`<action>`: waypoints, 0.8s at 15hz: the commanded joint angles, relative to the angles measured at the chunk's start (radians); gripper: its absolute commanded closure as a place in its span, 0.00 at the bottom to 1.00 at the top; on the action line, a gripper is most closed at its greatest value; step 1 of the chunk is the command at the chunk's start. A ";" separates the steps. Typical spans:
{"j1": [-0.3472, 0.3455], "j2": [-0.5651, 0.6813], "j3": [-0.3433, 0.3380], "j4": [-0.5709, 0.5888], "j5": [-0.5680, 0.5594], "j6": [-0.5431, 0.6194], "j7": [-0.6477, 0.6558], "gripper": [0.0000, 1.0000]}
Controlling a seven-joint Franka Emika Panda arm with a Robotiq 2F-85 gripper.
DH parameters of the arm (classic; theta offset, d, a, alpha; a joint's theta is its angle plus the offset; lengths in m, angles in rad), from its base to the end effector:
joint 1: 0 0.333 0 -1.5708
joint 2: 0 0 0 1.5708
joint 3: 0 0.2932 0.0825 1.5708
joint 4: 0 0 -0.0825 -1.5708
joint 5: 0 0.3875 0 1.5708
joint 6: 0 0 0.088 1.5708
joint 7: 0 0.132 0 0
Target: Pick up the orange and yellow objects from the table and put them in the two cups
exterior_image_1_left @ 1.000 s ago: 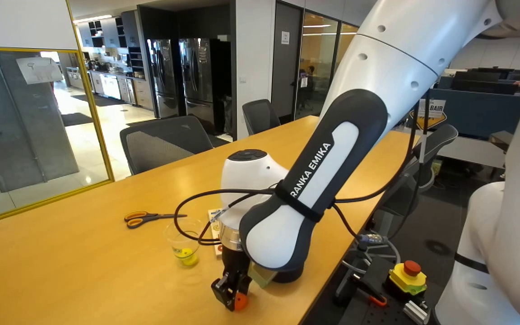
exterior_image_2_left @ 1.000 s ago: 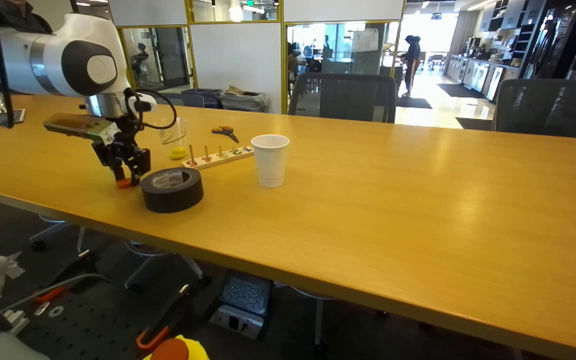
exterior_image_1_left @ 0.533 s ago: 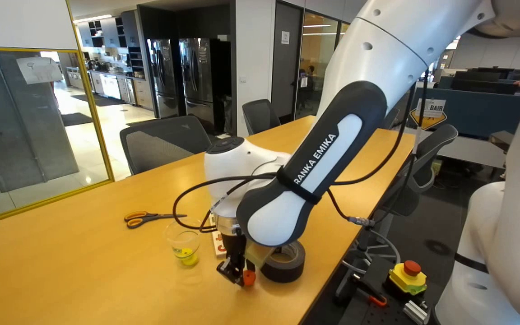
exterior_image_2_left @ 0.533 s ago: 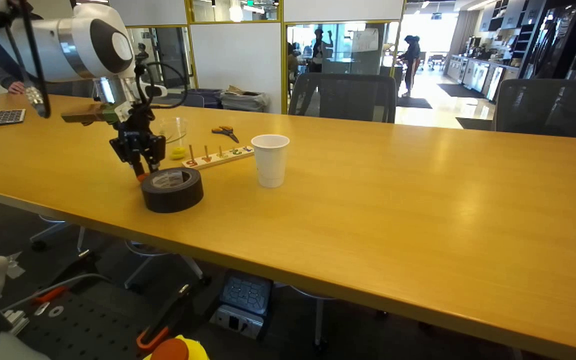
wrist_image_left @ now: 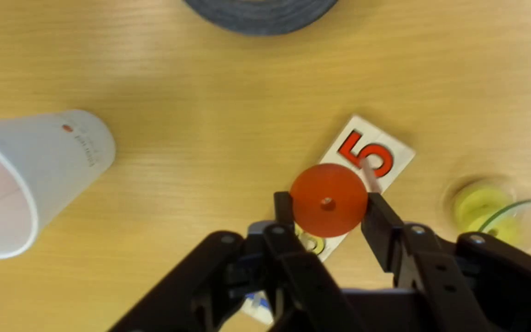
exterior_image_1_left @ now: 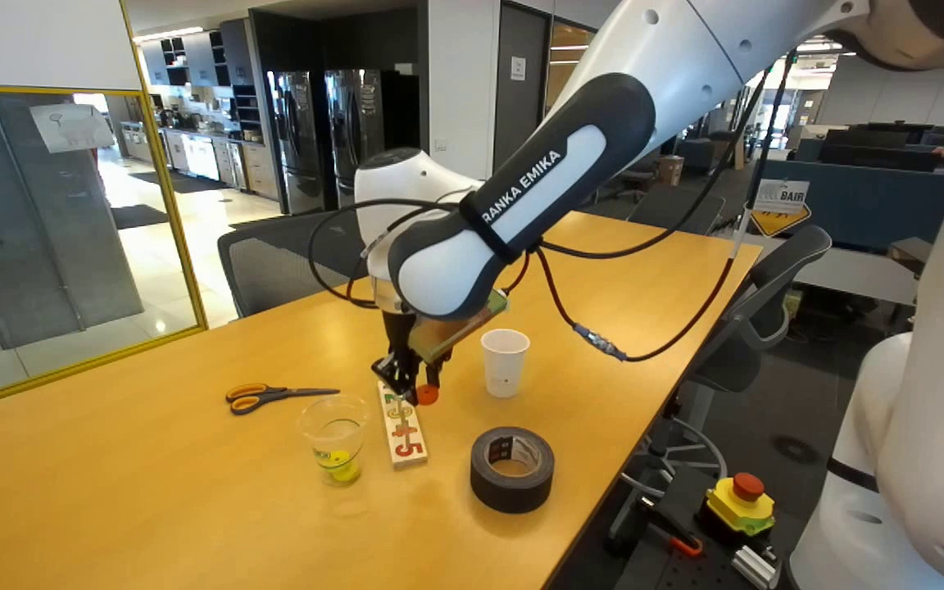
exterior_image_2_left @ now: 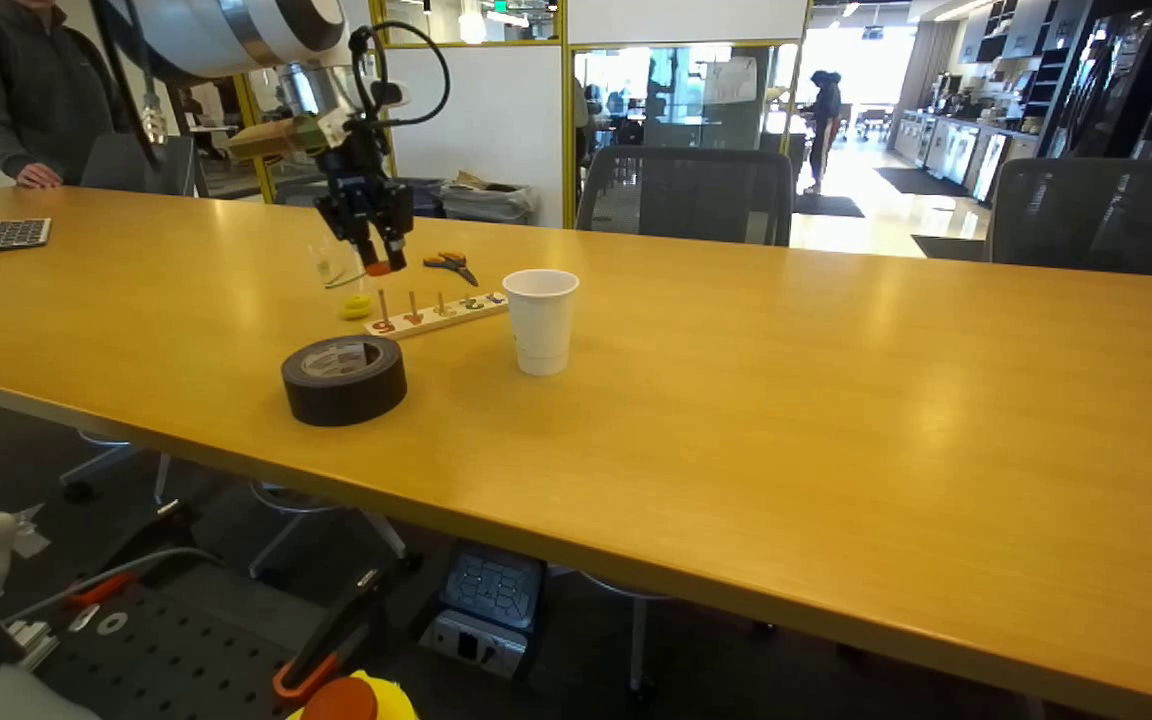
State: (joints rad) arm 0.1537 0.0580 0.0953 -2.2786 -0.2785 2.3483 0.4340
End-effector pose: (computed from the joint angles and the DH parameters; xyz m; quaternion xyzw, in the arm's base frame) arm 0.5122 0.1213 0.2818 0.9953 0.0048 0.0382 0.0891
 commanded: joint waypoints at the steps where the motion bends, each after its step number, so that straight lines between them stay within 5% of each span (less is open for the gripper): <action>1: -0.057 0.010 -0.050 0.089 -0.038 -0.030 -0.022 0.78; 12: -0.177 0.018 -0.161 0.126 -0.032 -0.009 -0.051 0.78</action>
State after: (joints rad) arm -0.0137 0.0736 -0.0558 -2.1780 -0.3092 2.3421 0.3886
